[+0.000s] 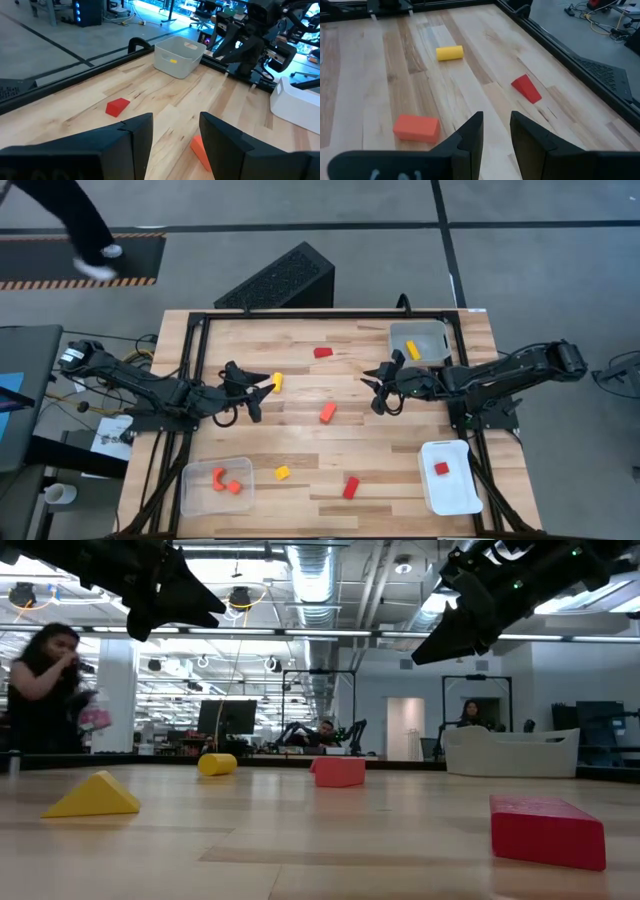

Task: Sort & place blocks by color
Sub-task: Put the bottom red block into the white bin

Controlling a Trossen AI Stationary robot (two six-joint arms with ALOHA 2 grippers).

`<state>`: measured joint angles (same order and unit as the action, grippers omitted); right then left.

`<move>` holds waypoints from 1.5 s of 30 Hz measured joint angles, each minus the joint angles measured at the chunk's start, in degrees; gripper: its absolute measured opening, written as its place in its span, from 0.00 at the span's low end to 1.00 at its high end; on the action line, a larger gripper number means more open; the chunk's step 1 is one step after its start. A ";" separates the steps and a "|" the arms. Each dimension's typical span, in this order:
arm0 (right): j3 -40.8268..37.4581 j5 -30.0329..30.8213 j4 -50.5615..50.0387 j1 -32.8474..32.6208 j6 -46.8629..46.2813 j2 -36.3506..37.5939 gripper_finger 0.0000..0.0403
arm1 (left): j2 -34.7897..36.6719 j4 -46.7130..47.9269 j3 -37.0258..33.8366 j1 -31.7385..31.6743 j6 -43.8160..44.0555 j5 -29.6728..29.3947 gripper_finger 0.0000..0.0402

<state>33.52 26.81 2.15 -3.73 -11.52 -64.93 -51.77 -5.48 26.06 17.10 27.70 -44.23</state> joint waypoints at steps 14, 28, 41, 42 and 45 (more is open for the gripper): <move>0.00 0.00 0.00 -0.02 -0.05 0.00 0.30 | 0.00 0.00 0.00 0.00 0.15 0.00 0.37; -0.02 0.00 0.04 -0.42 -0.67 0.00 0.30 | 0.00 0.00 0.00 0.00 -0.63 -1.46 0.37; -0.02 0.00 0.07 -0.42 -1.07 0.00 0.33 | 0.00 0.00 0.00 0.00 -0.15 -1.46 0.37; -0.02 0.01 0.07 -0.42 -1.09 0.00 0.34 | 0.00 0.00 0.00 0.00 -0.14 -1.46 0.37; -0.02 0.00 0.07 -0.42 -1.08 0.00 0.41 | 0.00 0.00 0.00 -0.01 -0.13 -1.12 0.37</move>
<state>33.50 26.81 2.22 -4.14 -12.60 -64.93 -51.77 -5.48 26.06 17.09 27.57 -45.35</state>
